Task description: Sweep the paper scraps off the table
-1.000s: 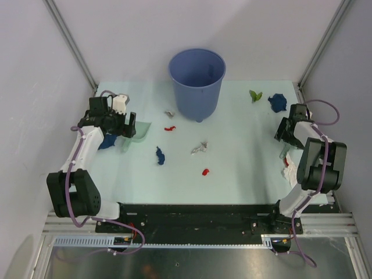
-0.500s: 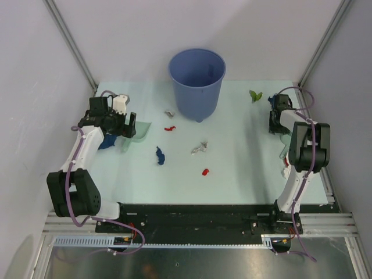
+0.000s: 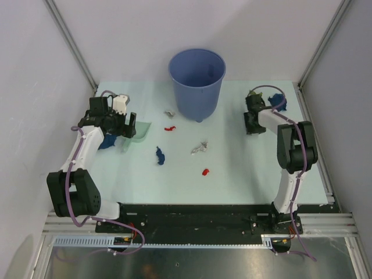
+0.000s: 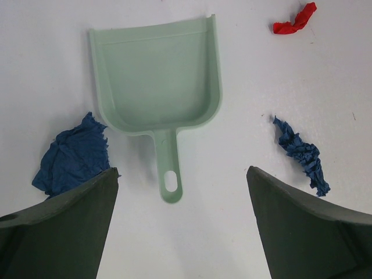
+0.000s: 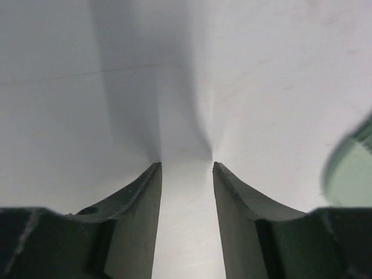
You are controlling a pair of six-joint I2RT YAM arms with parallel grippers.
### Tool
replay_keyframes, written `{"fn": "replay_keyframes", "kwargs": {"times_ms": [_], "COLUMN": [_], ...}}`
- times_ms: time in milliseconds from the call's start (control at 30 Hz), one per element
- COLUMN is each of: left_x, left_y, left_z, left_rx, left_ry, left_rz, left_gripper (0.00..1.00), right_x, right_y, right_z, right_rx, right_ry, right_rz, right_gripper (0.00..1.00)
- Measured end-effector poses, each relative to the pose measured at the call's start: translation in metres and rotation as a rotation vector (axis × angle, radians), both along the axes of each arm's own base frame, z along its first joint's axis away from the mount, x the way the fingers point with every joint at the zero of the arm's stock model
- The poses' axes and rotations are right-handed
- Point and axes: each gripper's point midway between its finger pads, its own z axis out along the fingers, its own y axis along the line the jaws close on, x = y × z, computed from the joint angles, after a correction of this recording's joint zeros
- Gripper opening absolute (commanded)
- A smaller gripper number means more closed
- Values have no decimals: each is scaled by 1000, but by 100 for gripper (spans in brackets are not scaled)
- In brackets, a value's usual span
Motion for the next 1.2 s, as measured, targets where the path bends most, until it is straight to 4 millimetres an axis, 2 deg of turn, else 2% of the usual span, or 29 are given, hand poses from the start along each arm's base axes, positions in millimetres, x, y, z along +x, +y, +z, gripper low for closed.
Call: {"fn": "replay_keyframes", "kwargs": {"times_ms": [100,167,233,333,400,433,500,633,800,867,967,1067,1133,1200], "left_x": [0,0,0,0,0,-1,-1,-1,-1,-1,-1,-1,-1,-1], "left_y": [0,1,1,0,0,0,0,0,0,0,0,1,0,0], "left_z": [0,0,0,0,-1,-1,-1,-1,-1,-2,-2,-2,-2,-2], "left_rx": [2,6,7,6,6,6,5,6,6,6,6,7,6,6], "left_ry": [-1,-2,-2,-2,0,1,2,2,2,3,4,3,3,3], "left_rz": [-1,-4,-5,-6,-6,-6,-6,-6,-6,-6,-6,-6,-6,-6], "left_gripper": [95,95,95,95,95,95,95,95,95,95,95,95,95,95], "right_x": [-8,-13,-13,-11,-12,-13,-15,-18,-17,-12,-7,0,5,7], "right_y": [34,34,13,-40,-71,-79,-85,-83,-88,-89,-84,-68,-42,3], "right_z": [2,4,9,21,27,29,29,22,1,2,2,3,3,4], "right_rx": [20,45,80,120,125,128,137,171,232,248,257,268,268,283], "right_ry": [5,8,-6,-61,-96,-110,-120,-115,-89,-118,-146,-162,-159,-148], "right_rz": [50,30,-44,-198,-280,-309,-330,-347,-381,-390,-365,-288,-191,-50], "right_gripper": [59,62,64,71,76,76,77,75,74,72,67,66,64,63]}}
